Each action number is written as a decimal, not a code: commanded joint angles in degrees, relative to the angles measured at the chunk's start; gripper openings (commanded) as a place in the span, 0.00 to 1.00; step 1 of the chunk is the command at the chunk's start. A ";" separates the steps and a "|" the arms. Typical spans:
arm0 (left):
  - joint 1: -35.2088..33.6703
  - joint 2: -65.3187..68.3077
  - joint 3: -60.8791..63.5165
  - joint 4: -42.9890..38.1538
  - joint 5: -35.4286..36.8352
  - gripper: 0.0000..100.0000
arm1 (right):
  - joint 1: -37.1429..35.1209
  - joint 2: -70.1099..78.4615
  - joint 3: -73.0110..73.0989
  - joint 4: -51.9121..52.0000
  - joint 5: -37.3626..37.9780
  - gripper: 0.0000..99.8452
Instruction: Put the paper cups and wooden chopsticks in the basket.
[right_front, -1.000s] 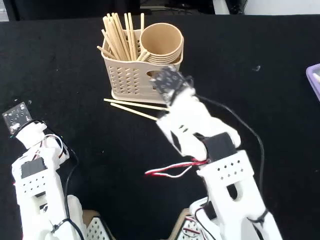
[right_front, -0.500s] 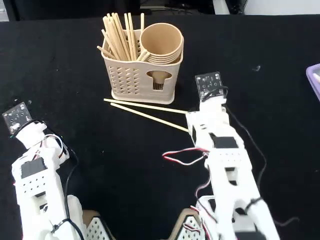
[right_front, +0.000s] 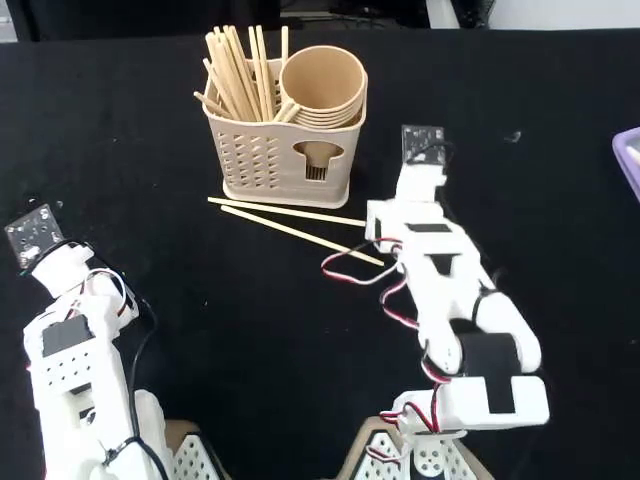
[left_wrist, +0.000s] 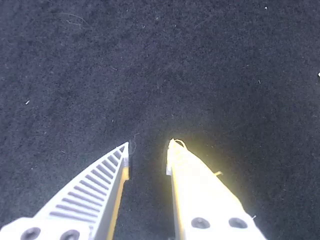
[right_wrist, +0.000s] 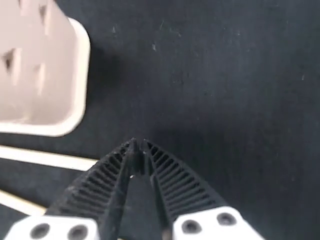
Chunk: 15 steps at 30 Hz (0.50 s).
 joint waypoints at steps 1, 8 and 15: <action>0.04 -1.05 -0.92 -0.88 0.18 0.13 | 0.09 0.31 -3.30 -1.32 -0.53 0.01; 0.04 -1.05 -1.01 -0.88 0.18 0.13 | -5.01 0.40 -5.93 6.77 5.71 0.01; -0.31 -1.05 -1.01 -0.88 0.18 0.13 | -4.92 0.40 -8.13 6.68 5.80 0.01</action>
